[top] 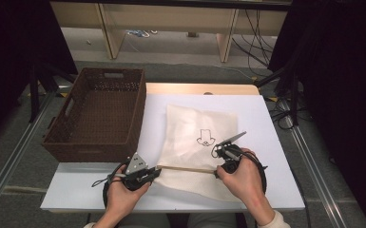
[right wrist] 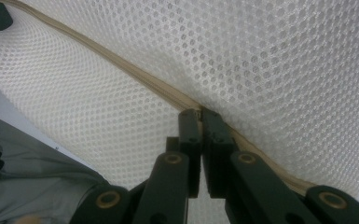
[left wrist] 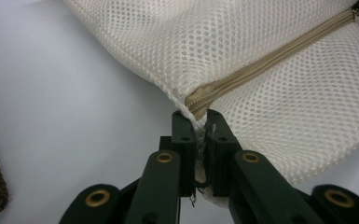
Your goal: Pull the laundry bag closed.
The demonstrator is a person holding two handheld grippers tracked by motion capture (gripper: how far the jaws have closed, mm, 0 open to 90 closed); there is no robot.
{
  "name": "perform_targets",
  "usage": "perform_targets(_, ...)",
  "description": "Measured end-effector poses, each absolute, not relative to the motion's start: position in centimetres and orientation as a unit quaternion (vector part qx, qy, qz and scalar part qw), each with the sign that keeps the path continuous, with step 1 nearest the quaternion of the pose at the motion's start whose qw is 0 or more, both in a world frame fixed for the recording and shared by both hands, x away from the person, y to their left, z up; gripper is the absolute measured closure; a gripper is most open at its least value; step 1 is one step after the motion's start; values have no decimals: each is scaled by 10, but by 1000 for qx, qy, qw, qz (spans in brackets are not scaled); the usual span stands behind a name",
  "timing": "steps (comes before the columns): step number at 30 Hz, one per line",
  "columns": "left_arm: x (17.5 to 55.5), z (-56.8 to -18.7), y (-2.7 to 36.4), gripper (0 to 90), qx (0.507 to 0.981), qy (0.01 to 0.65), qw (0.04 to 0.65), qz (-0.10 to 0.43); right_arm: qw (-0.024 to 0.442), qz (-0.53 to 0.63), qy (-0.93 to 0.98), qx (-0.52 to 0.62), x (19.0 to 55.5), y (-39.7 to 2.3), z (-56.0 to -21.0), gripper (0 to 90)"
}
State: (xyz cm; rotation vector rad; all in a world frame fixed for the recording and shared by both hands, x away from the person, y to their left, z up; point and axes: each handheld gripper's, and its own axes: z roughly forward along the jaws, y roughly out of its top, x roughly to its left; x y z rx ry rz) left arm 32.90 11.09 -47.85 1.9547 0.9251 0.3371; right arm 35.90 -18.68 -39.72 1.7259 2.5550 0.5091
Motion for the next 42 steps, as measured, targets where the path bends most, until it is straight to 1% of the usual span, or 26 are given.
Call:
perform_targets(3,329,-478,111,839,793,377,458,137,11,164,822,546,359,-188,-398,884)
perform_targets(6,329,-479,111,840,793,377,459,139,6,153,807,570,357,-186,-395,884)
perform_targets(8,329,-478,111,840,795,375,456,136,11,159,817,555,359,-190,-396,883)
perform_targets(17,329,-478,111,839,794,376,457,136,11,160,813,559,358,-191,-397,883)
perform_targets(20,329,-479,111,839,794,376,458,136,3,154,812,564,358,-192,-395,883)
perform_targets(21,329,-479,111,840,793,377,457,138,16,162,818,552,359,-193,-397,883)
perform_targets(23,329,-479,111,839,793,377,458,139,10,159,811,562,359,-193,-396,883)
perform_targets(24,329,-479,111,840,793,377,458,138,-2,149,801,579,357,-191,-394,883)
perform_targets(25,329,-479,111,840,794,377,457,140,11,157,814,559,359,-195,-396,883)
perform_targets(35,330,-478,111,839,797,376,453,137,6,156,806,571,357,-195,-395,883)
perform_targets(39,330,-478,111,839,796,376,455,136,15,159,811,563,359,-198,-396,883)
perform_targets(41,330,-478,111,839,796,376,455,135,8,157,804,573,357,-198,-394,883)
perform_targets(42,330,-478,111,839,796,375,455,135,14,163,809,564,358,-199,-395,883)
